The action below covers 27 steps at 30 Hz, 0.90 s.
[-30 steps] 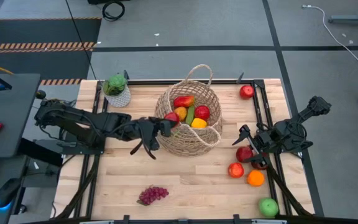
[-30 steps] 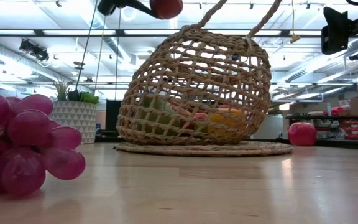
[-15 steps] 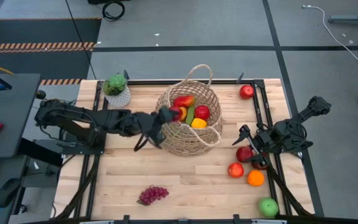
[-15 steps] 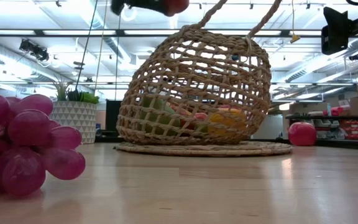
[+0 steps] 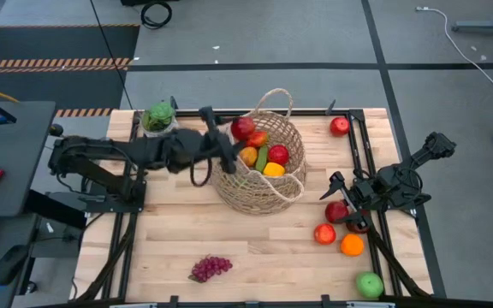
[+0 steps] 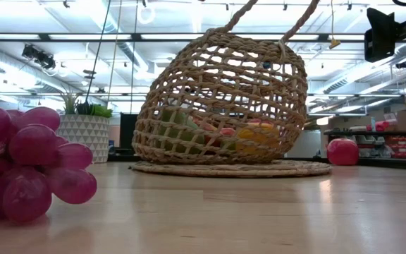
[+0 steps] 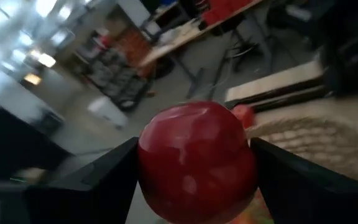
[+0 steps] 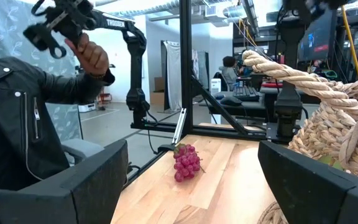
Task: Build produce basket
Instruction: Put the red apple into the brown basket
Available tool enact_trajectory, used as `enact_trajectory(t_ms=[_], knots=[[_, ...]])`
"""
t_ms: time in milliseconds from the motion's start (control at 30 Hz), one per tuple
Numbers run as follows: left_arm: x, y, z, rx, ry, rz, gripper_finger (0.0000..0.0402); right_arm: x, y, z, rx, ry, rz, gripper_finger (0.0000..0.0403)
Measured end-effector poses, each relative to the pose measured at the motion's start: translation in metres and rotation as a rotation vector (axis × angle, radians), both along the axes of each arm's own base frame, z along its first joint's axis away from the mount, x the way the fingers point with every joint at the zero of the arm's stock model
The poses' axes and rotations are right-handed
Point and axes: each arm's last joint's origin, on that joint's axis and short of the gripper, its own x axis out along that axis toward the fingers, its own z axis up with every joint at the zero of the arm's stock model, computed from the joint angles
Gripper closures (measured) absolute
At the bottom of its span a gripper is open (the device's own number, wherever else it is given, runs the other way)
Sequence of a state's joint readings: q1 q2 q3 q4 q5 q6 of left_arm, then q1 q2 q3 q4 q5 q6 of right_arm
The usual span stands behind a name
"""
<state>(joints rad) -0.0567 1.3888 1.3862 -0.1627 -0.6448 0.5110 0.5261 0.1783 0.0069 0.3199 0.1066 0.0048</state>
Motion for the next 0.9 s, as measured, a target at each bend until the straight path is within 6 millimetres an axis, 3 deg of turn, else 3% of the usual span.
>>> enact_trajectory(t_ms=[200,367,533,733,900], knots=[[-0.010,0.032,0.031,-0.327,-0.078,-0.200,0.0111,0.000,0.000,0.000,0.000,0.000,0.000,0.0038],[-0.019,0.057,0.046,-0.537,-0.177,-0.253,0.0111,0.000,0.000,0.000,0.000,0.000,0.000,0.0038],[-0.025,0.079,0.049,-0.799,-0.272,-0.267,0.0111,0.000,0.000,0.000,0.000,0.000,0.000,0.0038],[-0.029,0.093,0.049,-1.130,-0.437,-0.158,0.0111,0.000,0.000,0.000,0.000,0.000,0.000,0.0038],[-0.029,0.094,0.051,-1.190,-0.482,-0.152,0.0111,0.000,0.000,0.000,0.000,0.000,0.000,0.0038]])
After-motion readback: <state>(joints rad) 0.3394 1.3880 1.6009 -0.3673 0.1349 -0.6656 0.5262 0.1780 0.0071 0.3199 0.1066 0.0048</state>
